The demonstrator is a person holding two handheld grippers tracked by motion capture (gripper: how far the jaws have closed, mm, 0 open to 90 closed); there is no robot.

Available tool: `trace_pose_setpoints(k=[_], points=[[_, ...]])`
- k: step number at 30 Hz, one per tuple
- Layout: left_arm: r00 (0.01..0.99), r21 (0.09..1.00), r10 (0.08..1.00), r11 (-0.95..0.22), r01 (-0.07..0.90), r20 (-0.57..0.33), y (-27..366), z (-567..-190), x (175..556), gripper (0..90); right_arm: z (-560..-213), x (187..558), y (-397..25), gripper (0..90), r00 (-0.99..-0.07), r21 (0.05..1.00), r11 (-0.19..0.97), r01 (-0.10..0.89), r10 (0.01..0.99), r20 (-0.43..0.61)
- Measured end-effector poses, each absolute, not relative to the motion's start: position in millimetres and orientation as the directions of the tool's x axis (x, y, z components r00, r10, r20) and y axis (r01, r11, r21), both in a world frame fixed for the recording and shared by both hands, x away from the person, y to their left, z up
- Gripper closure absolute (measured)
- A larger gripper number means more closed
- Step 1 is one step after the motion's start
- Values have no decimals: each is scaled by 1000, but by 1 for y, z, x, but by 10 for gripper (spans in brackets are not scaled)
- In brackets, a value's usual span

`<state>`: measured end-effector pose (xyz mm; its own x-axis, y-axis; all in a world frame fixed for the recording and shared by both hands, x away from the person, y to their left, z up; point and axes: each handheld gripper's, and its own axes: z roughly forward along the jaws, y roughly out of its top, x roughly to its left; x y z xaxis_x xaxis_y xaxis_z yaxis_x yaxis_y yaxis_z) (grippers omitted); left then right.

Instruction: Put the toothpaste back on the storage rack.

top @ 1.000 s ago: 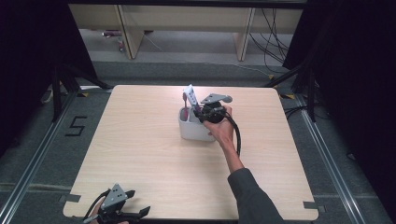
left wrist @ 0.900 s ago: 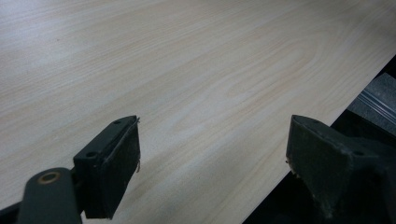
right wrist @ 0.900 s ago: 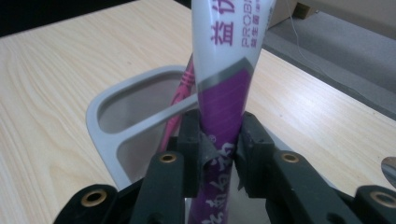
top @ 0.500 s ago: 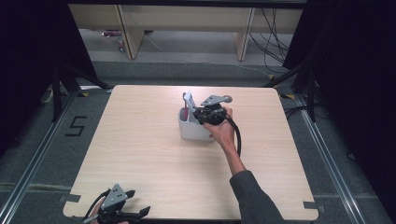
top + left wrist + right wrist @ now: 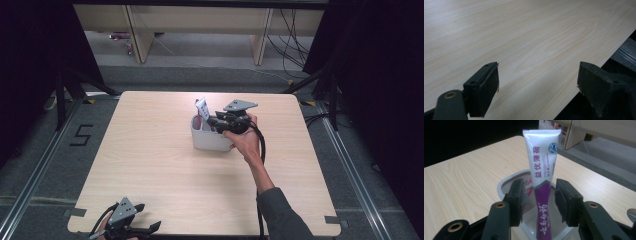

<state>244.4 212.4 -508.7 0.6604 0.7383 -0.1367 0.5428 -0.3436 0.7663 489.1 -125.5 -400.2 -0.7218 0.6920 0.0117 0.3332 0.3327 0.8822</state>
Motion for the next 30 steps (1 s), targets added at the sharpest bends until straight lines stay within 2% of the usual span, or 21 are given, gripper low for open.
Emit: trace_pose_setpoints(k=[2, 15, 23, 28, 30], points=[[642, 779, 749, -303, 549, -161, 210, -510, 244, 170, -398, 486, -129, 554, -727, 882, 335, 331, 687, 12], [643, 773, 750, -313, 551, -155, 211, -510, 244, 170, -389, 460, -150, 388, -691, 892, 278, 356, 722, 50], [642, 773, 752, -313, 551, -153, 211, -510, 244, 170, -387, 445, -159, 363, -683, 888, 265, 377, 727, 73], [639, 774, 753, -307, 553, -159, 211, -511, 244, 170, -386, 441, -164, 360, -693, 892, 281, 353, 719, 48], [654, 764, 744, -341, 548, -137, 213, -510, 245, 170, -386, 439, -164, 359, -701, 896, 269, 354, 710, 64]])
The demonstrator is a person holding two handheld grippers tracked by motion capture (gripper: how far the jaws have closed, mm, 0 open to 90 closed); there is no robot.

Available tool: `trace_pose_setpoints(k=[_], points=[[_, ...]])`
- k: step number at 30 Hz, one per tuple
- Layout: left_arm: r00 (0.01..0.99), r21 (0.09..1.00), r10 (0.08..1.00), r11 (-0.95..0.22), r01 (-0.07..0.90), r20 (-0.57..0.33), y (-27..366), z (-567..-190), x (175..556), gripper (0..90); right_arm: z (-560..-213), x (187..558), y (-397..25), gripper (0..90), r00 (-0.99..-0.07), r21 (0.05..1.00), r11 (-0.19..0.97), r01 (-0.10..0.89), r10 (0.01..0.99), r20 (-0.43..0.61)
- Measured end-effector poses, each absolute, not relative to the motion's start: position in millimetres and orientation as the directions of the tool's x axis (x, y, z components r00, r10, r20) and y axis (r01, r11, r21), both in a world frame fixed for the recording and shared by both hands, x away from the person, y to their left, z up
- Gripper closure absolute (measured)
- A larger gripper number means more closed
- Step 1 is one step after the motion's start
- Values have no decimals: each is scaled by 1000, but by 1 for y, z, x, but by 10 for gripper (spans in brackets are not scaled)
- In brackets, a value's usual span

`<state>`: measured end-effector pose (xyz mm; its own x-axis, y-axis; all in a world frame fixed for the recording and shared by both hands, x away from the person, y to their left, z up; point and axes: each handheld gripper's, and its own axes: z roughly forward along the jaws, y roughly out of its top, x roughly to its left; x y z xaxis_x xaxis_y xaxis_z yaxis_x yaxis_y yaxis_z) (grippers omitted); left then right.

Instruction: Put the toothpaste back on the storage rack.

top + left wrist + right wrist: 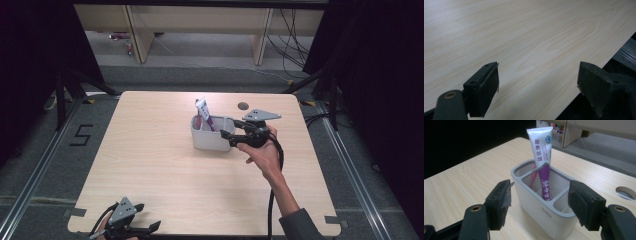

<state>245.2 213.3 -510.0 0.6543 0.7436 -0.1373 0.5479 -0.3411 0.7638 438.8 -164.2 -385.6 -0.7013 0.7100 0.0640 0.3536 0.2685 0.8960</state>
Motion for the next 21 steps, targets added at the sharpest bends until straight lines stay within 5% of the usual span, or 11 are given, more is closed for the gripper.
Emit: trace_pose_setpoints(k=[21], points=[[638, 775, 754, -307, 552, -157, 211, -511, 245, 170, -390, 414, -182, 351, -684, 888, 230, 399, 719, 121]])
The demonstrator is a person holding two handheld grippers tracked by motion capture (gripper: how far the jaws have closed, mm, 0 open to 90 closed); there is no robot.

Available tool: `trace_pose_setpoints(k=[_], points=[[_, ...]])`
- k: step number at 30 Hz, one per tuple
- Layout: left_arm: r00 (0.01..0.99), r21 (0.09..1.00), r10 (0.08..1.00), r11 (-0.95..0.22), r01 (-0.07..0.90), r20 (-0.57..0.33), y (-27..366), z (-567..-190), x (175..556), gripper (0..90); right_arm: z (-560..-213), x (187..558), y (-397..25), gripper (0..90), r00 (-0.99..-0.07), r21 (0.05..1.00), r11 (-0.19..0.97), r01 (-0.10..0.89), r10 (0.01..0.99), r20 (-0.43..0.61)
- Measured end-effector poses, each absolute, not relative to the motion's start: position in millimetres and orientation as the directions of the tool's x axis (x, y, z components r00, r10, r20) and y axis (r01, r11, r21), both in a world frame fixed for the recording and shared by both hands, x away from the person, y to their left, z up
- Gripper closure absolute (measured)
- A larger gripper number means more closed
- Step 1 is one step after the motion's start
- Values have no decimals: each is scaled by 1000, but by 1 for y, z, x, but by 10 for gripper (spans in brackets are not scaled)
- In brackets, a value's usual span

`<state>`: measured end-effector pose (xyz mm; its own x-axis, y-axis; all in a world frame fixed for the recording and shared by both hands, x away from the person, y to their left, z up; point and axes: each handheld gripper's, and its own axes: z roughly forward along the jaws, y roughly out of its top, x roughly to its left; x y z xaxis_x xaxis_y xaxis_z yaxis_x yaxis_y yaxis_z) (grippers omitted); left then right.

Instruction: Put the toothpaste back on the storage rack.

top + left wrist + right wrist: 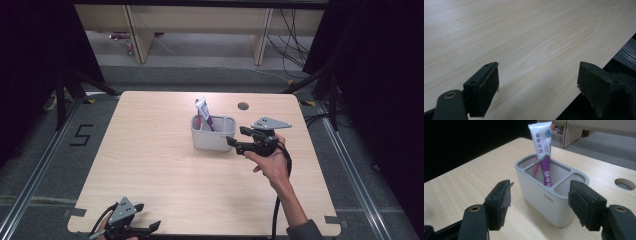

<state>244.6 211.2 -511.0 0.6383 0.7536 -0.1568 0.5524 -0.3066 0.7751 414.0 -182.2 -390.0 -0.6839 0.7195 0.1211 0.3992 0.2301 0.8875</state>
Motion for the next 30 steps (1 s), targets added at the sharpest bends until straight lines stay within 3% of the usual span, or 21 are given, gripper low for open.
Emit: trace_pose_setpoints(k=[10, 17, 28, 30], points=[[653, 765, 745, -341, 547, -134, 214, -509, 244, 170, -396, 405, -189, 345, -676, 887, 217, 408, 725, 134], [631, 779, 760, -300, 551, -153, 214, -509, 245, 170, -405, 394, -196, 332, -685, 883, 238, 405, 719, 121], [644, 772, 754, -332, 542, -128, 217, -506, 243, 170, -428, 375, -208, 329, -668, 849, 225, 478, 720, 186], [626, 781, 765, -295, 550, -152, 215, -508, 243, 170, -430, 372, -211, 329, -669, 844, 229, 486, 719, 190]])
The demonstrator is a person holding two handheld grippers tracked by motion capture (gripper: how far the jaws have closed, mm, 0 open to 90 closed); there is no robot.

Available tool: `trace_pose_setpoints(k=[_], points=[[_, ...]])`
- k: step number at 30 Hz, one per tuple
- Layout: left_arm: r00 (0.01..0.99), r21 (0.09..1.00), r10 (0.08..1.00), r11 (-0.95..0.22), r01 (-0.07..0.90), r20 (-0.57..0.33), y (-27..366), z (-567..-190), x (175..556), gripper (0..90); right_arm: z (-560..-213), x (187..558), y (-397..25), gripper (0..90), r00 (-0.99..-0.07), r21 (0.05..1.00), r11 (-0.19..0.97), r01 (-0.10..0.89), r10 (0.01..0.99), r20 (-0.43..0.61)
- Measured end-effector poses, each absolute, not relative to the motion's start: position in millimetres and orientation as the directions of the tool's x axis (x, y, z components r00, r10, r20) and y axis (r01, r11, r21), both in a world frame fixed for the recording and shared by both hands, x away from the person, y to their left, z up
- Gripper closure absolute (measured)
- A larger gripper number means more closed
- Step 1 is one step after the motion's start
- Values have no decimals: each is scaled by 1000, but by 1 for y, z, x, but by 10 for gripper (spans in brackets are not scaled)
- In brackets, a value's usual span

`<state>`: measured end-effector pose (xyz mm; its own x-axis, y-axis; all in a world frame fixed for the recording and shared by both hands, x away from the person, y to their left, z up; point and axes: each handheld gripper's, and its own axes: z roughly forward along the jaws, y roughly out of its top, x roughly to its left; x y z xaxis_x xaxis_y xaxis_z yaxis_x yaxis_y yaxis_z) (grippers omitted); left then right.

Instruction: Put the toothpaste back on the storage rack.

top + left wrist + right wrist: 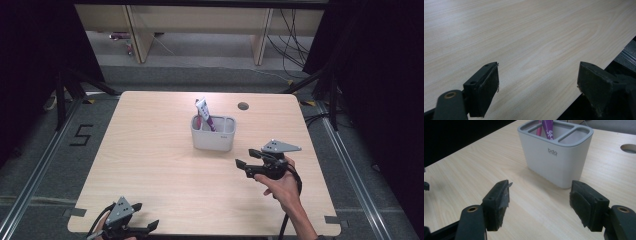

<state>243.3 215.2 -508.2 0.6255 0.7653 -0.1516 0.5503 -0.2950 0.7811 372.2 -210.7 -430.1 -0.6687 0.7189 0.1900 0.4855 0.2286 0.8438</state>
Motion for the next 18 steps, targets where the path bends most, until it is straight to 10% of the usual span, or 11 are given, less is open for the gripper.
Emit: trace_pose_setpoints(k=[18], points=[[636, 770, 760, -323, 550, -135, 220, -508, 242, 170, -450, 349, -223, 318, -693, 827, 271, 494, 697, 186]])
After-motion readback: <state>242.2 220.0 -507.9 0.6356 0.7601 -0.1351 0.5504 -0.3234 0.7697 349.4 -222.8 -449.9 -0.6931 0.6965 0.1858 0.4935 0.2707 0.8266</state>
